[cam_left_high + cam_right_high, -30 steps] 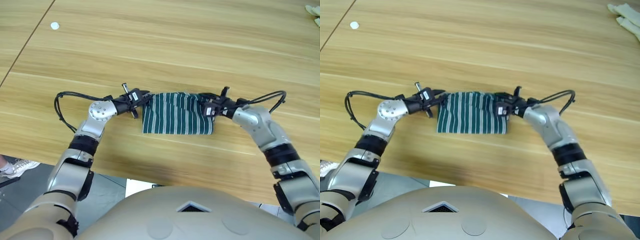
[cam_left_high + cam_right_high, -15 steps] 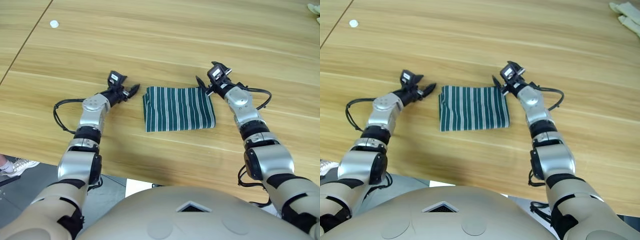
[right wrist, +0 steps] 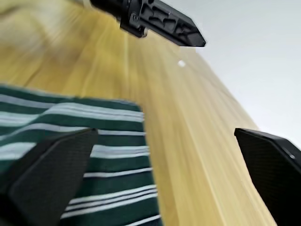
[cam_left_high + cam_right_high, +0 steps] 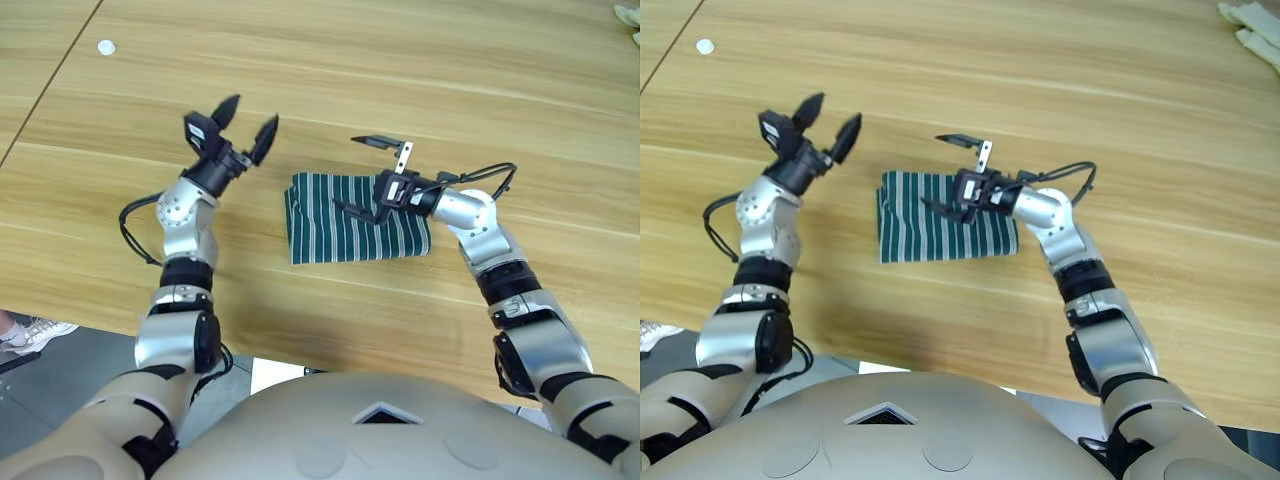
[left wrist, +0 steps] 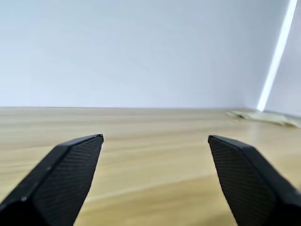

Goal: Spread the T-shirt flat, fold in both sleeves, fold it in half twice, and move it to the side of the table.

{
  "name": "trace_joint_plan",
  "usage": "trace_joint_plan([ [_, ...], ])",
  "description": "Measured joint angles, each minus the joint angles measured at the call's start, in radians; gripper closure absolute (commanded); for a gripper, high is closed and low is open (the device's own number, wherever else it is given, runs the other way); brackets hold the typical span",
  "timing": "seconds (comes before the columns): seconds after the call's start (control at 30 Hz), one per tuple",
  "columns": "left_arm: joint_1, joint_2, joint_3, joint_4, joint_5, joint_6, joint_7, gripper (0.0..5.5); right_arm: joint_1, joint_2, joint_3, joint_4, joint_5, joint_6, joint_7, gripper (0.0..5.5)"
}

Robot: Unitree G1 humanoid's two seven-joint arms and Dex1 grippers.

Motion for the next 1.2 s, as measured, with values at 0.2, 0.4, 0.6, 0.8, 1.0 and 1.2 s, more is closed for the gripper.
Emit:
trace_joint_plan([
  [0.2, 0.163, 0.087, -0.205, -0.126, 0.235, -0.177, -0.082, 1.35, -0.113, 0.002, 0.094, 0.152, -0.225, 0.023, -0.238, 0.13],
  [0.4, 0.19, 0.107, -0.239, -0.17, 0.257, -0.199, -0.064, 1.35, -0.247, 0.062, 0.112, 0.388, -0.257, 0.122, -0.425, 0.13],
  [0.6, 0.204, 0.114, -0.238, -0.215, 0.199, -0.196, -0.06, 1.35, -0.345, 0.102, -0.122, 0.647, -0.044, 0.341, -0.524, 0.13],
  [0.8, 0.24, 0.125, -0.23, -0.25, 0.165, -0.184, -0.044, 1.35, -0.33, -0.02, -0.498, 0.736, 0.283, 0.541, -0.595, 0.13],
  [1.0, 0.288, 0.131, -0.203, -0.277, 0.152, -0.183, 0.002, 1.35, -0.251, -0.125, -0.749, 0.737, 0.464, 0.585, -0.729, 0.13],
  [1.2, 0.347, 0.139, -0.186, -0.313, 0.146, -0.183, 0.036, 1.35, -0.194, -0.208, -0.787, 0.735, 0.474, 0.566, -0.803, 0.13],
])
